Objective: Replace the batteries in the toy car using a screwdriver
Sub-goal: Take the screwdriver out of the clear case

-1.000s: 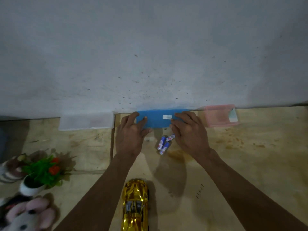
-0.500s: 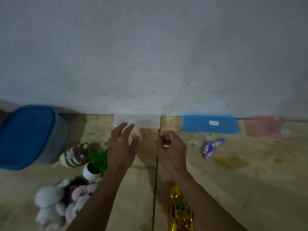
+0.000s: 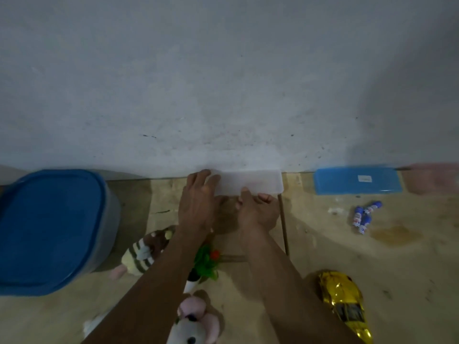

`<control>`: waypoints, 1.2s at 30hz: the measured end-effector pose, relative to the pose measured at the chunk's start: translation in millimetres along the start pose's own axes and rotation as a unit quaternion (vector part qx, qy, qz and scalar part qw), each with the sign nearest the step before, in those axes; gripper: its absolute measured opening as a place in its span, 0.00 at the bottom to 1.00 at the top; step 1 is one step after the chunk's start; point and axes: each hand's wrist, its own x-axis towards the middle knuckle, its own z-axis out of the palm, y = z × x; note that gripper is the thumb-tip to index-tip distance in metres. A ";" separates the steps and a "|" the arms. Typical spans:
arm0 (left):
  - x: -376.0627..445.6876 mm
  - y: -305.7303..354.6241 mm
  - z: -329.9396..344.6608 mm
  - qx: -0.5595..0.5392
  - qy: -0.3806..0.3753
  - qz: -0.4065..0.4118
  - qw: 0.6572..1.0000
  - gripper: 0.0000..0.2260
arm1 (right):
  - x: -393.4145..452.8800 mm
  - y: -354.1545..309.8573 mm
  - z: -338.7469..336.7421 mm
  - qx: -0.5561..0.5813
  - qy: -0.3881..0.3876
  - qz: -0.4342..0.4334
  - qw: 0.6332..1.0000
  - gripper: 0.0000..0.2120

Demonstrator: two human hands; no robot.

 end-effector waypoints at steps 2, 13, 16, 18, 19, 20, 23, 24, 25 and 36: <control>1.2 -4.5 1.6 -0.006 0.005 0.017 1.000 0.21 | -0.3 0.3 1.9 0.015 0.006 0.023 1.000 0.18; -8.0 -5.2 0.2 -0.031 -0.011 0.036 0.999 0.23 | -12.1 -9.6 -22.0 0.059 -0.043 0.084 0.994 0.20; -3.6 -8.1 4.7 -0.029 -0.020 0.039 0.999 0.23 | -12.1 -12.7 -19.2 0.058 -0.032 0.093 0.993 0.20; -2.9 -9.0 4.2 -0.020 -0.025 0.038 0.999 0.23 | -12.0 -12.7 -19.7 0.060 -0.035 0.098 0.993 0.21; -2.6 -8.7 3.4 -0.019 -0.025 0.039 0.999 0.24 | -11.6 -12.6 -20.6 0.064 -0.039 0.099 0.992 0.21; -2.5 -7.6 2.1 -0.020 -0.025 0.038 0.999 0.24 | -11.6 -13.1 -22.0 0.067 -0.042 0.099 0.992 0.22; -4.3 -3.5 -2.7 -0.022 -0.029 0.025 0.999 0.23 | -14.3 -15.8 -28.6 0.068 -0.055 0.097 0.991 0.24; -5.1 -3.1 -4.1 -0.022 -0.029 0.026 0.999 0.24 | -15.5 -17.3 -30.9 0.070 -0.059 0.099 0.991 0.24; -5.7 -3.5 -5.0 -0.020 -0.031 0.026 0.999 0.24 | -16.7 -19.2 -33.1 0.075 -0.065 0.102 0.990 0.24; -19.4 0.3 -17.9 -0.231 -0.011 -0.083 0.969 0.48 | 4.5 -61.3 -27.1 -0.144 -0.143 -0.271 0.941 0.11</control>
